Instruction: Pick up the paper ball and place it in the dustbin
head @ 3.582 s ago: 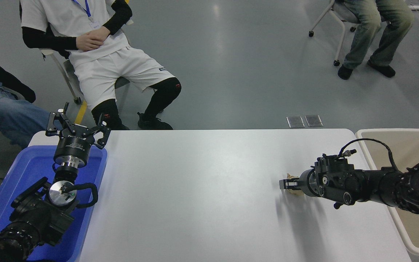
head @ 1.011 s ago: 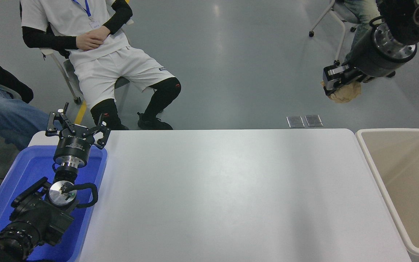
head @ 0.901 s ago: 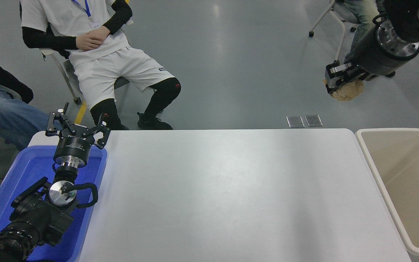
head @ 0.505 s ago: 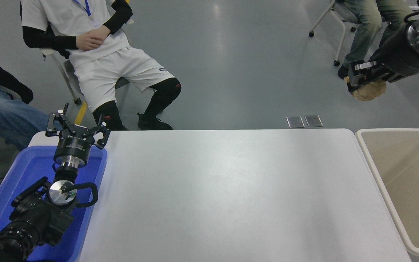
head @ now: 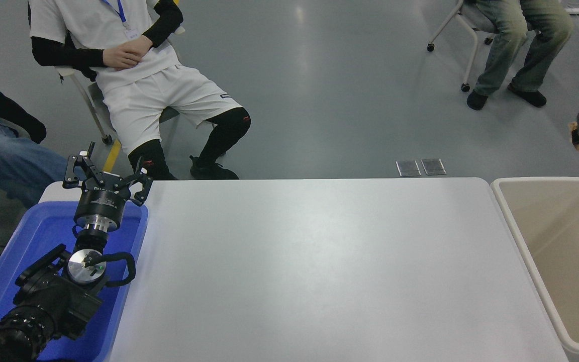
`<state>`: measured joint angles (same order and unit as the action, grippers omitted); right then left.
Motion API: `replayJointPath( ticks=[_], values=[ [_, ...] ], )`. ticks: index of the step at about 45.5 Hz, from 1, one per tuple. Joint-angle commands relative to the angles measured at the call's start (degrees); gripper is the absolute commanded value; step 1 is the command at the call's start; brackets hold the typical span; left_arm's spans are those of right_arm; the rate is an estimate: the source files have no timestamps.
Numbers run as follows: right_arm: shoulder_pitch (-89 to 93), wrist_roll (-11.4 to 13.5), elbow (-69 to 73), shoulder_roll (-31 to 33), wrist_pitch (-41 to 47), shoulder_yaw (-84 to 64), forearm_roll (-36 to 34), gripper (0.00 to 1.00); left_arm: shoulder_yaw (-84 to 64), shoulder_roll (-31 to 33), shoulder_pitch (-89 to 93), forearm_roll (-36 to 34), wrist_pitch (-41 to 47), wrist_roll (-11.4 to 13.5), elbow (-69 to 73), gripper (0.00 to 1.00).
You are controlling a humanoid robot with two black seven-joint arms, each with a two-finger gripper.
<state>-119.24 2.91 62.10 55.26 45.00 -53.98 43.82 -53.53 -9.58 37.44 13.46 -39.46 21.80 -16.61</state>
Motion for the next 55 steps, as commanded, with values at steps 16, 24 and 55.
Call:
replayJointPath(
  ticks=[16,24,55],
  values=[
    [35.5,-0.2,-29.3,3.1,0.0,24.9,-1.5,0.0,0.0,0.0,0.0,0.1,0.0,0.1,0.1,0.99],
    [45.5,-0.2,-33.4,1.5,0.0,35.0,-1.7,0.0,0.0,0.0,0.0,0.1,0.1,0.1,0.0,0.99],
    [71.6,-0.2,-53.1,-16.8,-20.0,38.7,-25.0,0.0,0.0,0.0,0.0,0.1,0.1,0.1,0.0,0.99]
  ],
)
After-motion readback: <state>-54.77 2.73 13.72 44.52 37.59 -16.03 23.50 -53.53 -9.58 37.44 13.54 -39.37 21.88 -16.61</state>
